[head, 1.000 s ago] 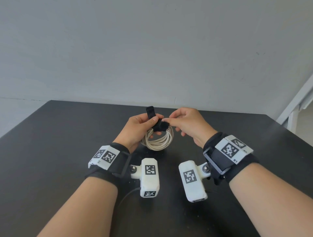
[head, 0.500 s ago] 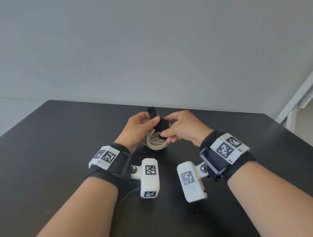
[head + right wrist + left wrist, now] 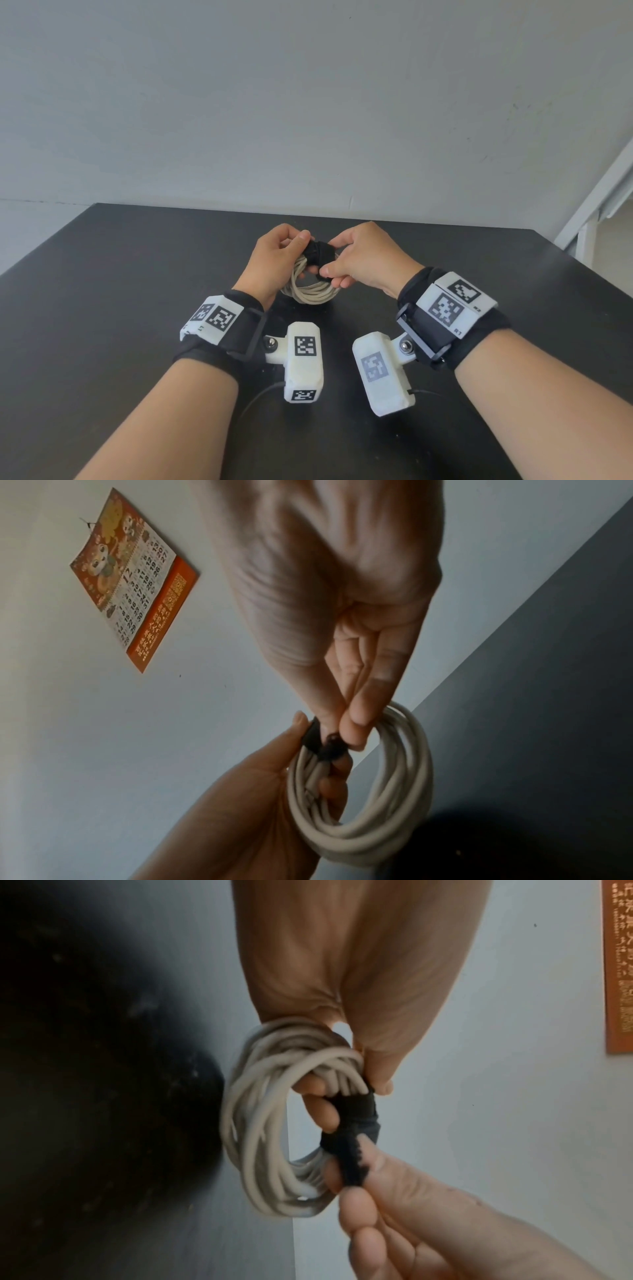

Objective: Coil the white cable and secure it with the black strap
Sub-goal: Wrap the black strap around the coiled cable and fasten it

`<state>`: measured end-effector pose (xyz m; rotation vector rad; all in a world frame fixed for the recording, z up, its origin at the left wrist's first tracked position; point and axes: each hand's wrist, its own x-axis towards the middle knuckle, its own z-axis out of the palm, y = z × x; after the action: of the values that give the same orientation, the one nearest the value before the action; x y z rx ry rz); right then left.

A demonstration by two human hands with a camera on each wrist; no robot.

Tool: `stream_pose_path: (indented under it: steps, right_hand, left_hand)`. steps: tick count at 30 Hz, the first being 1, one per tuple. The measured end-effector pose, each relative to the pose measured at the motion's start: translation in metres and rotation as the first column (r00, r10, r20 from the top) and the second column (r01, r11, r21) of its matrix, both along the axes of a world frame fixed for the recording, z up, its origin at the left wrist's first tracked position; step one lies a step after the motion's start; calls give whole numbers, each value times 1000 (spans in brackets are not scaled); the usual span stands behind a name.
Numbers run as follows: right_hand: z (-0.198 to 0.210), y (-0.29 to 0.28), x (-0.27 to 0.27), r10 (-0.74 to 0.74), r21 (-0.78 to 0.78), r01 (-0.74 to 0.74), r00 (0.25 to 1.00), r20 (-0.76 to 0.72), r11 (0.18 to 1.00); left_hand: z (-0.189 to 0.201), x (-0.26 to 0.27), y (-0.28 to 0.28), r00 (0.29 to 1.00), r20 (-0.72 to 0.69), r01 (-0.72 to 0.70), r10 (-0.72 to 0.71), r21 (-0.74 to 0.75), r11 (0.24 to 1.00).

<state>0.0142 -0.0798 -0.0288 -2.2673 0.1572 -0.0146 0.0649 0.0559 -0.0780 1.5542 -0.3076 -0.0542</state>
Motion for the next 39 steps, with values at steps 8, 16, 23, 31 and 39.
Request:
stream_pose_path:
  steps: [8,16,23,31,39]
  right_hand:
    - [-3,-1,3,43,-52,-42,999,4,998]
    - [-10,-7,-1,83,-250,-46,986,141,967]
    - [-17,-21,4,108,125,-111,994,31,986]
    - [-24,-21,9,124,156,-125,992,19,980]
    - [-18,-25,7,228,457,-171,971,-71,873]
  left_hand:
    - [3,-1,8,991,-82,115,-108,84,990]
    - [8,-4,12,980,-43,194,-192,59,979]
    - [10,-8,8,982,28,184,-188,111,977]
    - [8,-5,10,982,70,163,-177,169,972]
    - [8,-3,11,984,119,118,-129,96,988]
